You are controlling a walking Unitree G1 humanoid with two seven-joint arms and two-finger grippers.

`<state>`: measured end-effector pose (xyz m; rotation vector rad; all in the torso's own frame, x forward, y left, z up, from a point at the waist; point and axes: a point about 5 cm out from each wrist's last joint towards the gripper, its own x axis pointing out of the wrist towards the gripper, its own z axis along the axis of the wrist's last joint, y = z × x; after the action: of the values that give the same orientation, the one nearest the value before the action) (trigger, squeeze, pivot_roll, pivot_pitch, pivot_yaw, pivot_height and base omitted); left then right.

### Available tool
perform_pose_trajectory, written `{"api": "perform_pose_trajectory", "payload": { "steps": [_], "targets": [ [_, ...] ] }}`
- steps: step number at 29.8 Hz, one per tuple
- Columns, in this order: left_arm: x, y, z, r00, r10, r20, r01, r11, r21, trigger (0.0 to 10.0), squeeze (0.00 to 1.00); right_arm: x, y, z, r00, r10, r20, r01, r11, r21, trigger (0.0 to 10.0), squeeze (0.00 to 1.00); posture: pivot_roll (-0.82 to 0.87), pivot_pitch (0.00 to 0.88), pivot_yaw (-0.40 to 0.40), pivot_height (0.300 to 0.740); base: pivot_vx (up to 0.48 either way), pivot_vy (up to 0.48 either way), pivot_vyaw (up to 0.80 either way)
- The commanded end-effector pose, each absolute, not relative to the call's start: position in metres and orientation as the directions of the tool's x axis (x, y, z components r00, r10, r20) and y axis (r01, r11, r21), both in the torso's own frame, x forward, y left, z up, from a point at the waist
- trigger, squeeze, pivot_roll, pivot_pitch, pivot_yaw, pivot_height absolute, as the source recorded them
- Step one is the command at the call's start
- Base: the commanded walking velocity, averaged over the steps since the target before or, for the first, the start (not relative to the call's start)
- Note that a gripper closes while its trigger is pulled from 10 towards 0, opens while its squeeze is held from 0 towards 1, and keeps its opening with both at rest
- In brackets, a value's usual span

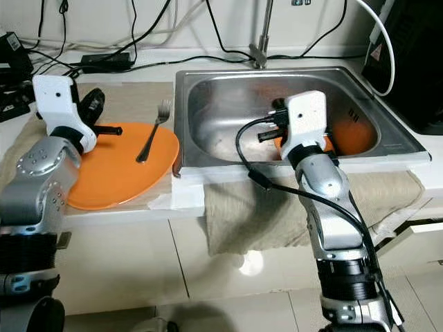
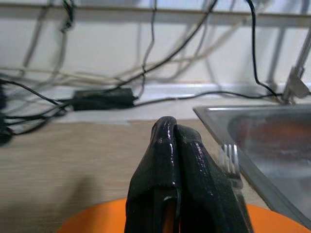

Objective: Kitchen organization

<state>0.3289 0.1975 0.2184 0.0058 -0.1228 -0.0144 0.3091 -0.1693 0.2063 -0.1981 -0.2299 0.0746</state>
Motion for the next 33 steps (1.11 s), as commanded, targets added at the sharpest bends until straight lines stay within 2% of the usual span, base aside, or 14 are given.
{"api": "perform_pose_trajectory", "payload": {
  "steps": [1,7,13,16,24,26,33],
  "targets": [
    [0.323,0.199,0.227,0.986,0.021,0.164,-0.022,1.000,0.007,10.0,0.00,0.303,-0.171,0.210,0.964,0.053,0.262,0.001,0.979,-0.203,10.0,0.00,0.05,0.022,0.023,0.740,0.000,0.000,0.00],
    [0.304,0.200,0.204,0.991,0.077,0.108,-0.070,0.995,-0.067,10.0,0.00,0.290,-0.164,0.192,0.972,0.025,0.234,0.020,0.982,-0.190,10.0,0.00,0.05,0.024,0.023,0.740,0.000,0.000,0.00],
    [0.293,0.199,0.198,0.979,0.123,0.162,-0.131,0.991,0.036,10.0,0.00,0.282,-0.165,0.180,0.965,-0.001,0.262,0.057,0.977,-0.206,10.0,0.00,0.05,0.013,0.017,0.740,0.000,0.000,0.00],
    [0.286,0.195,0.177,0.982,0.150,0.113,-0.156,0.987,0.044,10.0,0.00,0.279,-0.170,0.177,0.951,-0.051,0.305,0.110,0.978,-0.180,10.0,0.00,0.05,0.009,0.015,0.740,0.000,0.000,0.00],
    [0.287,0.193,0.179,0.981,0.112,0.159,-0.125,0.989,0.075,10.0,0.00,0.278,-0.171,0.171,0.956,-0.030,0.292,0.082,0.983,-0.166,10.0,0.00,0.05,0.006,0.022,0.740,0.000,0.000,0.00],
    [0.285,0.197,0.184,0.977,0.119,0.176,-0.135,0.987,0.082,10.0,0.00,0.277,-0.177,0.173,0.957,-0.043,0.287,0.088,0.986,-0.144,10.0,0.00,0.05,0.007,0.023,0.740,0.000,0.000,0.00],
    [0.276,0.212,0.189,0.973,0.148,0.175,-0.167,0.981,0.102,10.0,0.00,0.269,-0.189,0.172,0.959,-0.017,0.282,0.076,0.977,-0.201,10.0,0.00,0.04,0.004,0.027,0.740,0.000,0.000,0.00]
  ]
}}
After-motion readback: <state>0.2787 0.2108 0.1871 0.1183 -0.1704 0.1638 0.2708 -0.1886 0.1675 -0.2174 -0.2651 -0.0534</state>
